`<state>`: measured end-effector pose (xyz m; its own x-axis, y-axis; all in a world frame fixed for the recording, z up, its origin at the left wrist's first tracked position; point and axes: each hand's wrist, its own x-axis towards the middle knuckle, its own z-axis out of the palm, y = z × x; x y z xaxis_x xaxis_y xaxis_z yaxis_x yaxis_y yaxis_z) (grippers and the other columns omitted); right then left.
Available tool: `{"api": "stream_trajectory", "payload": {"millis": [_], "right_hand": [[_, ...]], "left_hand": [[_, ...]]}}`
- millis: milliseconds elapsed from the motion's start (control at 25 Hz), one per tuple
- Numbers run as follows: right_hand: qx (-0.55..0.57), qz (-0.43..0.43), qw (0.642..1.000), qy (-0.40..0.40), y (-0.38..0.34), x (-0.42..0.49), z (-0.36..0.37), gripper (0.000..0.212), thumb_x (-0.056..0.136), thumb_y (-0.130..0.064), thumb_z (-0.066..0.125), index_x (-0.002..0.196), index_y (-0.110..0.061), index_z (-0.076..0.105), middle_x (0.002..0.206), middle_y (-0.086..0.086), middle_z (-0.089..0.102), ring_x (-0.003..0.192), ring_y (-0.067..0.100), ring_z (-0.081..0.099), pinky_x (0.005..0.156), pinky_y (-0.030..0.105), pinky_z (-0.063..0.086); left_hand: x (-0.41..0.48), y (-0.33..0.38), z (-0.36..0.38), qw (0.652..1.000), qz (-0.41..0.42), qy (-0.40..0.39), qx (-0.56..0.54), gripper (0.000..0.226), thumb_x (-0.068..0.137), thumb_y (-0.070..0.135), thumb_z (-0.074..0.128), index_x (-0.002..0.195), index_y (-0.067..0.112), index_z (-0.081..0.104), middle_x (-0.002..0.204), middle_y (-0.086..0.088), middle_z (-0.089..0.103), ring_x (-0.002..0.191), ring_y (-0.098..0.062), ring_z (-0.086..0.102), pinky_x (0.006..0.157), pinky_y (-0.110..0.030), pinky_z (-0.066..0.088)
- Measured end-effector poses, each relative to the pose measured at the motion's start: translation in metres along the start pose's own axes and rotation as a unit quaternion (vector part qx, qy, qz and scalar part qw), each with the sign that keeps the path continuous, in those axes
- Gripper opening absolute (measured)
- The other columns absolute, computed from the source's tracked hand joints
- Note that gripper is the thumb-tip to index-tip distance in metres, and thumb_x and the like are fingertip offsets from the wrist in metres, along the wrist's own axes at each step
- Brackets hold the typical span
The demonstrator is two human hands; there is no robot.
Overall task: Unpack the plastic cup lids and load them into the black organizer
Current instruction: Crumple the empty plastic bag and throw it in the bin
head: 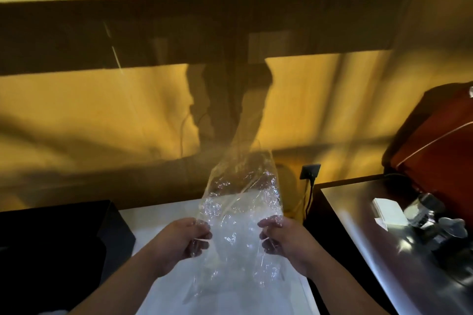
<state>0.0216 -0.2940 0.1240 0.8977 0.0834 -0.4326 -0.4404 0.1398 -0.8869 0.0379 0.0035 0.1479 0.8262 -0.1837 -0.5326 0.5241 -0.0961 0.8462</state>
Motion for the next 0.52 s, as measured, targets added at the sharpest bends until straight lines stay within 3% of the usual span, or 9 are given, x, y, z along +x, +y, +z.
{"api": "stream_trajectory", "payload": {"millis": [120,200,400,520], "right_hand": [[0.027,0.017,0.997,0.074,-0.007,0.006,0.01,0.007,0.097,0.0,0.069,0.093,-0.001,0.075,0.075,0.018,0.071,0.054,0.02,0.064,0.053,0.03,0.054],[0.037,0.029,0.997,0.062,-0.012,0.004,0.022,0.006,0.093,-0.008,0.076,0.096,-0.003,0.075,0.072,0.015,0.071,0.057,0.022,0.066,0.052,0.03,0.055],[-0.008,-0.007,0.999,0.031,-0.018,-0.006,0.039,0.035,0.072,-0.041,0.084,0.097,-0.018,0.081,0.074,0.008,0.07,0.059,0.018,0.062,0.055,0.031,0.051],[-0.008,-0.004,1.0,0.013,-0.023,-0.006,0.048,0.03,0.085,-0.037,0.077,0.108,-0.017,0.078,0.069,0.009,0.067,0.054,0.015,0.056,0.053,0.031,0.046]], "left_hand": [[0.001,0.0,-0.019,0.995,0.045,0.084,0.006,0.021,0.098,0.019,0.073,0.106,0.0,0.071,0.083,-0.01,0.076,0.061,-0.015,0.065,0.058,-0.028,0.053],[-0.002,0.003,-0.032,0.996,0.052,0.072,0.011,0.017,0.097,0.022,0.074,0.102,0.006,0.076,0.083,-0.007,0.077,0.061,-0.013,0.064,0.056,-0.027,0.052],[-0.012,0.012,-0.043,0.994,0.074,0.048,0.067,0.015,0.097,0.033,0.074,0.091,0.024,0.084,0.076,-0.002,0.076,0.054,-0.012,0.057,0.052,-0.026,0.046],[-0.017,0.014,-0.046,0.991,0.086,0.019,0.103,0.023,0.102,0.028,0.066,0.087,0.025,0.082,0.066,0.0,0.07,0.05,-0.01,0.052,0.047,-0.023,0.042]]}}
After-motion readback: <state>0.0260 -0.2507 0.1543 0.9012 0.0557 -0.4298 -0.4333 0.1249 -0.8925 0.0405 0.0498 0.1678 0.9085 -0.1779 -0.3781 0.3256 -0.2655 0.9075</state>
